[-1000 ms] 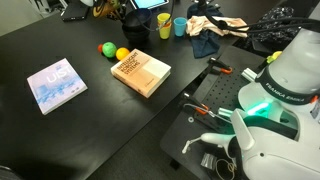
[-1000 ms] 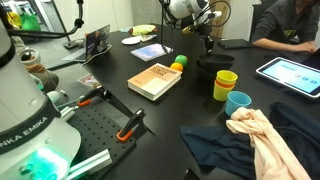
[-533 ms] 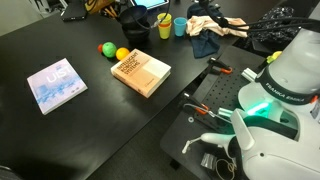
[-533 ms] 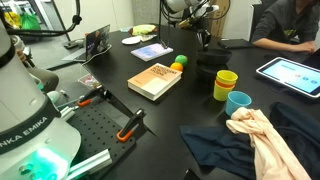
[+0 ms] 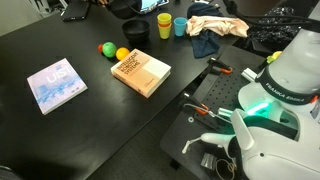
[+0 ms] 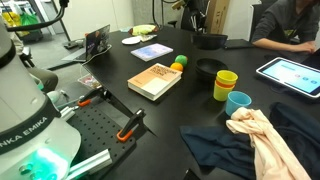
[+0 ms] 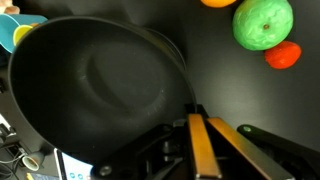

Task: Take the orange and green objects out the black bowl and unstack the black bowls

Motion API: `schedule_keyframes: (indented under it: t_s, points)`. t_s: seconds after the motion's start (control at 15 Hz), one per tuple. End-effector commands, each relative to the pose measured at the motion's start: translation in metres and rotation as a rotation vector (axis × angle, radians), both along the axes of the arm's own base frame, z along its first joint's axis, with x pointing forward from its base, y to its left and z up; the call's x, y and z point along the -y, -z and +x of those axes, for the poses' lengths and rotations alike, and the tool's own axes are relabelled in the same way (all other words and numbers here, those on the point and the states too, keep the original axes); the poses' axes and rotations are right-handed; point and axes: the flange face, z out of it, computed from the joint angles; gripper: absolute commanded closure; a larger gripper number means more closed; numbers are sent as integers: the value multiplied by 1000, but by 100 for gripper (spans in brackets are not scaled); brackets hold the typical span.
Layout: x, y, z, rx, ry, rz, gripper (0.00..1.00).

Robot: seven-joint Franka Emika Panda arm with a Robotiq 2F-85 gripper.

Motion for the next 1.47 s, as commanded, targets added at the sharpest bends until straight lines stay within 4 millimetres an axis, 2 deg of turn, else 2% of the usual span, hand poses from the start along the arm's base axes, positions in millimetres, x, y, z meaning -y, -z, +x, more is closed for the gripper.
schedule_keyframes:
  t_s: [0.0, 0.2, 0.4, 0.67, 1.0, 1.2, 1.4]
  points:
    - [-12, -35, -38, -1, -16, 74, 98]
    - [-15, -41, -65, -17, -16, 81, 98]
    - [-11, -30, -96, -43, -3, 98, 98]
    - [0, -4, -143, -77, 18, 84, 98]
    - [20, 34, -213, -102, 31, 47, 99]
    - [27, 55, -237, -46, -8, 41, 99]
    - [32, 69, -250, 48, -72, 38, 99]
